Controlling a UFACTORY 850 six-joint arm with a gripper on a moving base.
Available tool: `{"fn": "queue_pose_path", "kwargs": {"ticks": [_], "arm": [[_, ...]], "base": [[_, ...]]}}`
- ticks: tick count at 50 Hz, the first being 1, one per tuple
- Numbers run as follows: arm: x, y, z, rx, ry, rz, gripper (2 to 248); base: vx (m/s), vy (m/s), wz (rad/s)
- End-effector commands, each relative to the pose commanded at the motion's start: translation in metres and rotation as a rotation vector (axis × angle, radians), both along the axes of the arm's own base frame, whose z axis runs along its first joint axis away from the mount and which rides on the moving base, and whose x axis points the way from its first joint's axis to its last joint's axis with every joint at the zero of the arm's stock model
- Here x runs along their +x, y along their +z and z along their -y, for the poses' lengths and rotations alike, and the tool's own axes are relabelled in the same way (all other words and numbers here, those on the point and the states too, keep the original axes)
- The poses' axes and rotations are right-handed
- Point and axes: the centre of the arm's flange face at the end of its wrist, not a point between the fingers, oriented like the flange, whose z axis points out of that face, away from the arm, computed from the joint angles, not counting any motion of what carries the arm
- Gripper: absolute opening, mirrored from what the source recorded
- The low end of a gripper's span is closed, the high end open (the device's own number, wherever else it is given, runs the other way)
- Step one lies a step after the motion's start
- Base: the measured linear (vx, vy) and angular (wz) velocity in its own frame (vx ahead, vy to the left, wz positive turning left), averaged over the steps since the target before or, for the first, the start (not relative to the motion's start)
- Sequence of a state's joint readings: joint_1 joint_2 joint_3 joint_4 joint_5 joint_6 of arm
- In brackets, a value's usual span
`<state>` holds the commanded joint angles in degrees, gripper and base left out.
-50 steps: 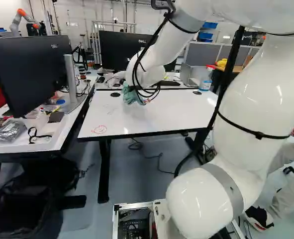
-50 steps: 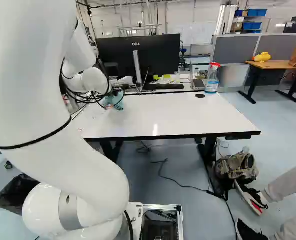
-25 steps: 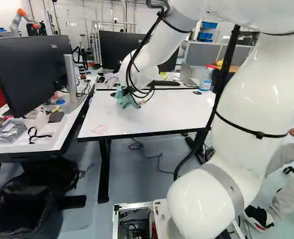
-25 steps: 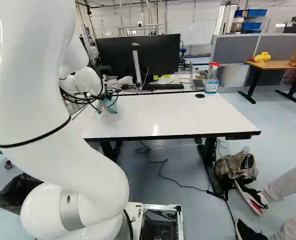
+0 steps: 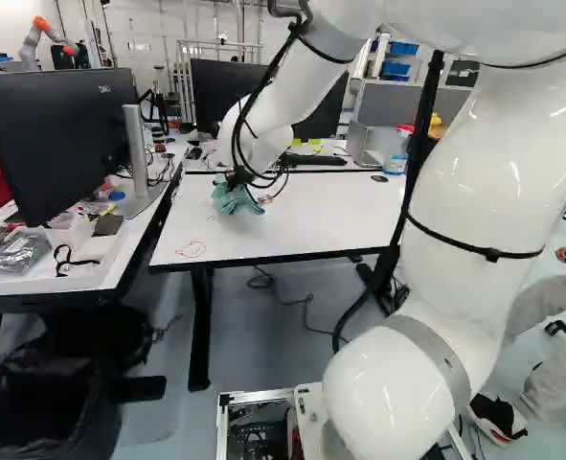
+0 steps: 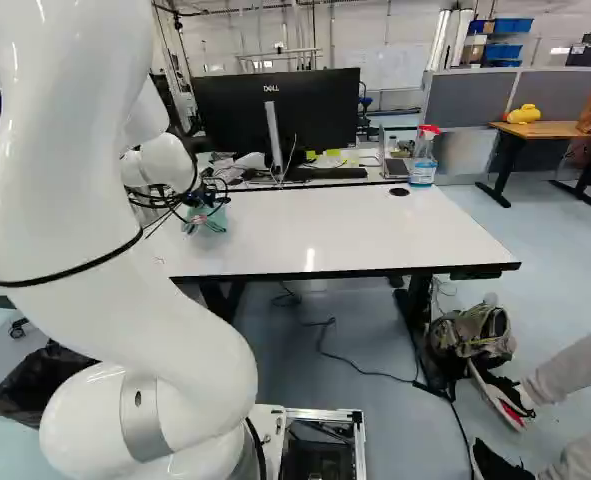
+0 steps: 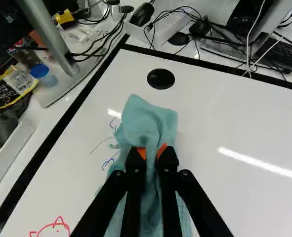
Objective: Clean the table with the green towel
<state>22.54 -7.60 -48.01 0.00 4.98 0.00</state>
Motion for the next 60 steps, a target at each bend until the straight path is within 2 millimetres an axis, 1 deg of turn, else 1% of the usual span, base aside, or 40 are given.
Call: {"fn": "queue_pose_path", "kwargs": {"ticks": [22,49,60], "arm": [[-0.001,-0.005,-0.014,-0.03,0.026,-0.071,42],[-0.007,-0.011,-0.012,-0.06,0.016,-0.168,42],[-0.005,-0.012,-0.01,-0.068,0.007,-0.199,42]], "base": [[0.0,0.0,0.0],[0.0,0.0,0.0],[0.0,0.0,0.0]]}}
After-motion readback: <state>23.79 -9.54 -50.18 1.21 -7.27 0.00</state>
